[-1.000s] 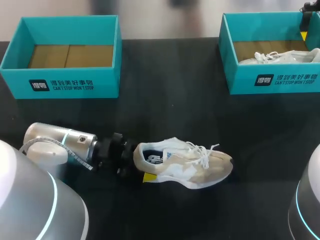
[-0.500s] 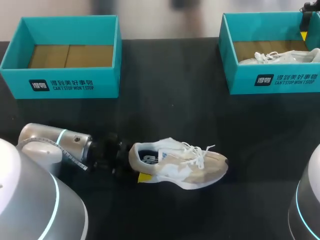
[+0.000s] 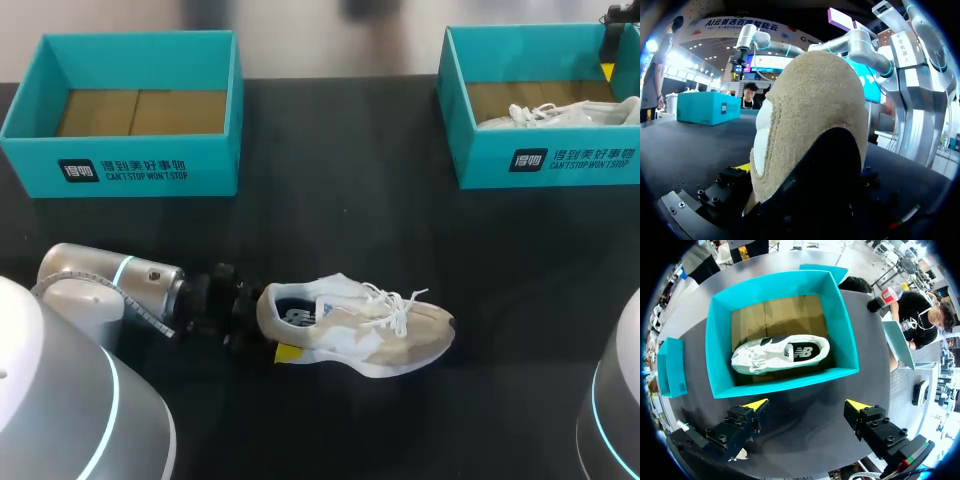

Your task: Take the shoe out of the shoebox, open the shoe tongue, remove and reinsert the insole, then place the shoe into the shoebox

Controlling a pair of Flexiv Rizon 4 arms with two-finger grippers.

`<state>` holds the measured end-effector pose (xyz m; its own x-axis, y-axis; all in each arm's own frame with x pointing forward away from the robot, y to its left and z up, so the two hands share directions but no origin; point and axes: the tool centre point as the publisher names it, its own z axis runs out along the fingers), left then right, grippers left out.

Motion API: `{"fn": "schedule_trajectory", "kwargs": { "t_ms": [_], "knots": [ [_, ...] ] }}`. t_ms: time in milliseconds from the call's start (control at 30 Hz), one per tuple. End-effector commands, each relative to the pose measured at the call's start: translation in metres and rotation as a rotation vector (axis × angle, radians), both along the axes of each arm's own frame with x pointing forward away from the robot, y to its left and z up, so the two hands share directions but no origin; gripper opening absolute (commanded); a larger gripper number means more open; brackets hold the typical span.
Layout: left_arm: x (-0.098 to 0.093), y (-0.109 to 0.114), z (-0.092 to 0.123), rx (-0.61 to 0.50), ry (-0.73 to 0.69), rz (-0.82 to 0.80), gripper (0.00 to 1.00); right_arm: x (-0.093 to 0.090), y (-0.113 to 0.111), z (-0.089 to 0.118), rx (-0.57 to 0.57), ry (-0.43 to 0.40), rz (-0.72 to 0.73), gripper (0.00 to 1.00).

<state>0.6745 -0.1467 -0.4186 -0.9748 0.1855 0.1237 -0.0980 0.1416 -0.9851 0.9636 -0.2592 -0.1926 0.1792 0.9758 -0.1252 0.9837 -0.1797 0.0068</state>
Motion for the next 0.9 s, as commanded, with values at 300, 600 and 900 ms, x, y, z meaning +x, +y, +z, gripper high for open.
{"fn": "schedule_trajectory", "kwargs": {
  "t_ms": [300, 600, 900],
  "knots": [
    [0.0, 0.0, 0.001, 0.001, 0.0, 0.001, 0.0, -0.013, 0.075, 0.009, 0.002, 0.019, -0.017, 1.0],
    [0.0, 0.0, 0.001, 0.001, 0.0, 0.001, 0.0, -0.043, 0.112, 0.01, 0.043, 0.072, -0.127, 1.0],
    [0.0, 0.0, 0.001, 0.001, 0.0, 0.001, 0.0, -0.043, 0.112, 0.01, 0.043, 0.072, -0.127, 1.0]
  ]
}}
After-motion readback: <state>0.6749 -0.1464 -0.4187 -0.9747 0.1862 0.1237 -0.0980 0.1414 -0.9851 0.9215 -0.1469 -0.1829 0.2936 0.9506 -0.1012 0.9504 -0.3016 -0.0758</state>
